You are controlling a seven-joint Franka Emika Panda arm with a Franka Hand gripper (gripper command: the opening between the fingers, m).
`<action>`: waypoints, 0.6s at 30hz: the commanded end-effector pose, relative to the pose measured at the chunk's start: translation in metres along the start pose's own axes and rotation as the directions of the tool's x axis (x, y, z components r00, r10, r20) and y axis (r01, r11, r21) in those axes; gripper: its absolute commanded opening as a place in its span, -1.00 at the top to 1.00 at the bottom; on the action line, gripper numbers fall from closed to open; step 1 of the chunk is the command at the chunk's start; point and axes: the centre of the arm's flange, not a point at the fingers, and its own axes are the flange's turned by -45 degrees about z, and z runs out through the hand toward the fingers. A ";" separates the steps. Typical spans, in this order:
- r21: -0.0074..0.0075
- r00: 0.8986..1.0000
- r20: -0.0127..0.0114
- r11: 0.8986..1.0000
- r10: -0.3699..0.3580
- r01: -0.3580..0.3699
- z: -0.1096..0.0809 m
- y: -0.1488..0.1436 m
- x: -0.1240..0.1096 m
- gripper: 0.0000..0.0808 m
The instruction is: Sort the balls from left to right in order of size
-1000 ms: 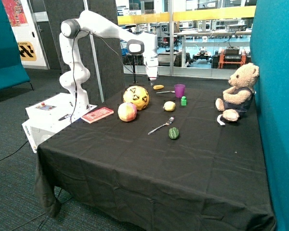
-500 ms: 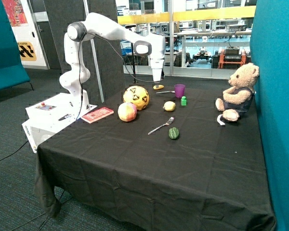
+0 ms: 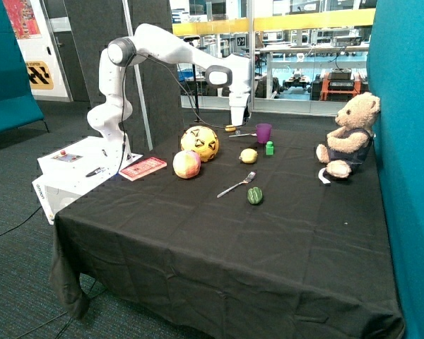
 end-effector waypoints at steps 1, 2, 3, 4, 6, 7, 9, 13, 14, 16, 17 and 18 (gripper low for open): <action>-0.001 1.000 -0.004 1.000 0.012 -0.012 0.018 0.002 0.017 -1.00; -0.001 1.000 -0.004 1.000 0.011 -0.011 0.021 0.002 0.018 -1.00; -0.001 1.000 -0.004 1.000 0.008 -0.008 0.024 0.002 0.019 -1.00; -0.001 1.000 -0.004 1.000 0.007 -0.007 0.027 0.002 0.020 -1.00; -0.001 1.000 -0.004 1.000 0.011 -0.011 0.033 0.001 0.023 -1.00; -0.001 1.000 -0.004 1.000 0.011 -0.011 0.034 0.001 0.025 -1.00; -0.001 1.000 -0.004 1.000 0.013 -0.013 0.039 0.002 0.027 -1.00; -0.001 1.000 -0.004 1.000 -0.003 0.003 0.045 0.006 0.032 -1.00; -0.001 1.000 -0.004 1.000 -0.004 0.004 0.046 0.007 0.032 -1.00; -0.001 1.000 -0.004 1.000 0.009 -0.009 0.050 0.009 0.032 -1.00; -0.001 1.000 -0.004 1.000 0.009 -0.009 0.051 0.010 0.032 -1.00; -0.001 1.000 -0.004 1.000 0.010 -0.010 0.053 0.011 0.032 -1.00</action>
